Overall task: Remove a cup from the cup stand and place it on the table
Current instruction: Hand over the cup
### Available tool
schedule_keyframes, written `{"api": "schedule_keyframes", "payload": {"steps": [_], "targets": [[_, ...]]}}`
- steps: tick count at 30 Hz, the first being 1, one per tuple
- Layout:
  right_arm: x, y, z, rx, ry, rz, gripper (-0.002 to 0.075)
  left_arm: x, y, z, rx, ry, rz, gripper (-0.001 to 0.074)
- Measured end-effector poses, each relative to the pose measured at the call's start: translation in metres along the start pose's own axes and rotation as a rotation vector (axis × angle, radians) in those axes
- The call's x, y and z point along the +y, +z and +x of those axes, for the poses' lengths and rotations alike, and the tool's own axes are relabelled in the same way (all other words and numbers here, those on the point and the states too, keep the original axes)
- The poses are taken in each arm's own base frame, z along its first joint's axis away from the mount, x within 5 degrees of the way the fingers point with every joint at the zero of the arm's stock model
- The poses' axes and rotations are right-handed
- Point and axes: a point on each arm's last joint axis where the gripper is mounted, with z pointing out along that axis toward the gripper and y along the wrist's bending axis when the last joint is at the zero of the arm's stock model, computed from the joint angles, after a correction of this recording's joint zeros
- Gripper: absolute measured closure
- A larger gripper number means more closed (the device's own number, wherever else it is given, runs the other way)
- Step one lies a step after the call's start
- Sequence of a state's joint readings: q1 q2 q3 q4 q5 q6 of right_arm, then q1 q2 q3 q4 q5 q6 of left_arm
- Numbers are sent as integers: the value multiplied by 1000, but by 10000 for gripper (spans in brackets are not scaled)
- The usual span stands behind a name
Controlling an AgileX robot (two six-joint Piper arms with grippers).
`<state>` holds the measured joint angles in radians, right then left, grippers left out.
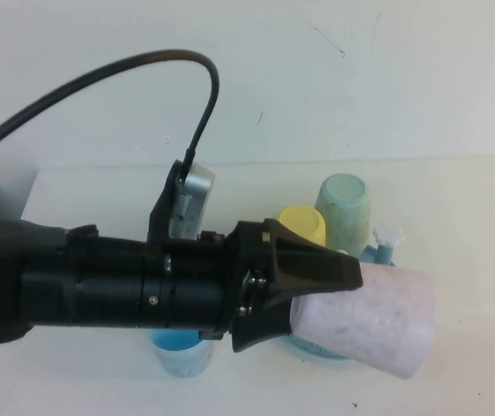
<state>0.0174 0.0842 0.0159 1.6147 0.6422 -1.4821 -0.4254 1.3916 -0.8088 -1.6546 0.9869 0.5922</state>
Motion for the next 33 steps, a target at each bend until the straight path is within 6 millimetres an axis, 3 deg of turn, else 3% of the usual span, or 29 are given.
{"api": "schedule_keyframes", "payload": {"steps": [3, 8, 11, 25, 33], "targets": [[4, 4, -4, 13, -93, -81, 617, 4, 1, 1, 11, -9, 3, 172], [2, 16, -19, 60, -100, -145, 404, 4, 1, 1, 10, -9, 7, 172], [2, 23, -27, 81, -110, -199, 336, 4, 1, 1, 10, -10, 7, 172], [-14, 52, -24, 212, -21, -352, 309, 5, 1, -1, -15, -4, -5, 172], [-25, 72, -42, 196, -44, -415, 308, 5, 1, -2, -23, 7, -11, 172]]}}
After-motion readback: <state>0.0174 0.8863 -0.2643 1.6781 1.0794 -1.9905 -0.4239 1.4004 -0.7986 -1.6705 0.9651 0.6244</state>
